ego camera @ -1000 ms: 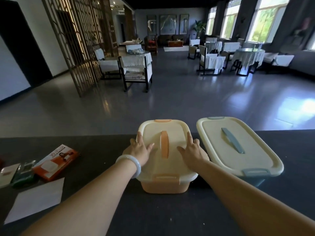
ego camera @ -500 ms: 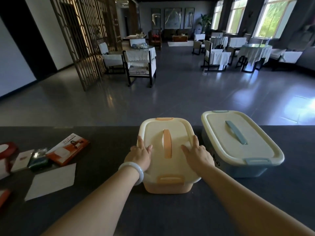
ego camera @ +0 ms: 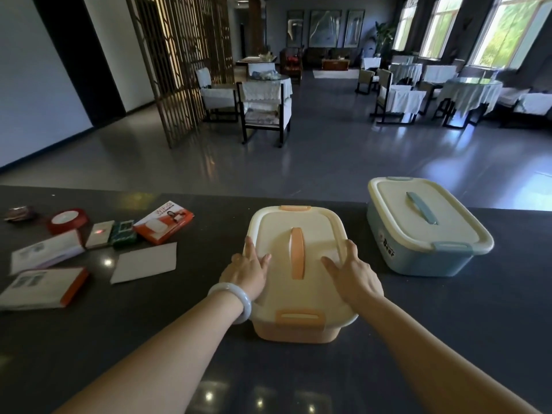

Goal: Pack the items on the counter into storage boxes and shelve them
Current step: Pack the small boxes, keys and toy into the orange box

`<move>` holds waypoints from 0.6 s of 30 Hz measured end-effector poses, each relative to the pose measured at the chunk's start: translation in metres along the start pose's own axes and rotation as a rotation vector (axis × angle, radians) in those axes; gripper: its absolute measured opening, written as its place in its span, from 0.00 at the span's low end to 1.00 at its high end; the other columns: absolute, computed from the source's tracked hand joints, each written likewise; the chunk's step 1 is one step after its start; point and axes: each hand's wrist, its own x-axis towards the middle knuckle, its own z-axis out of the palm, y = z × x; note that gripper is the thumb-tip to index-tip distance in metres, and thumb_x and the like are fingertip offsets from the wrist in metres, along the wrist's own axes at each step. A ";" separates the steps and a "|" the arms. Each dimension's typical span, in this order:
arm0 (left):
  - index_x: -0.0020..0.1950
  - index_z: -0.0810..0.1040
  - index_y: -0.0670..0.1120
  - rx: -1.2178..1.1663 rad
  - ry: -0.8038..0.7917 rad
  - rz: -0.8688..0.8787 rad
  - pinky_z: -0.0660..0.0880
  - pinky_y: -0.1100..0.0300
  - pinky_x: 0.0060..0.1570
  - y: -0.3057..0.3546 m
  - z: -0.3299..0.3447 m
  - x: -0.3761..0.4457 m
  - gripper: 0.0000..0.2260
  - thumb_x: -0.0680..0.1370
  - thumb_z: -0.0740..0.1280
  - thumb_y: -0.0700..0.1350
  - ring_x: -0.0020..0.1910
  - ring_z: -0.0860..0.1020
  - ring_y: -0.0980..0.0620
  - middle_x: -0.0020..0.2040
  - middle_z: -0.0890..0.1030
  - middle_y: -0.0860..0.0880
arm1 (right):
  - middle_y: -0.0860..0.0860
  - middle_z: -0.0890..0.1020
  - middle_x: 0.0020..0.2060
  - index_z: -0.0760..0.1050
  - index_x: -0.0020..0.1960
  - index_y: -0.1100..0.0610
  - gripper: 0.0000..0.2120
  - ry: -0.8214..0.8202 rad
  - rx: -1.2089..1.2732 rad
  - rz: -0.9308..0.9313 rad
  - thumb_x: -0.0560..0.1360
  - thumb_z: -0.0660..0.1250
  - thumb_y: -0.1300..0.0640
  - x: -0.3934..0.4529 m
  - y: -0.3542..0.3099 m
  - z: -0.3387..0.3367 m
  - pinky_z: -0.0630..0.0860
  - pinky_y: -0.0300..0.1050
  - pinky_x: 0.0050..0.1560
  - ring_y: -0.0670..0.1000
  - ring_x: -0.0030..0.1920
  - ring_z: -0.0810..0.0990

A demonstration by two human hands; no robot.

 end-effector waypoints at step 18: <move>0.78 0.41 0.55 0.024 0.053 0.105 0.78 0.52 0.47 -0.241 -0.074 -0.140 0.30 0.81 0.47 0.63 0.49 0.78 0.48 0.62 0.72 0.42 | 0.49 0.77 0.42 0.54 0.69 0.46 0.28 0.046 0.070 0.030 0.76 0.56 0.35 -0.240 -0.123 0.103 0.76 0.49 0.41 0.56 0.43 0.78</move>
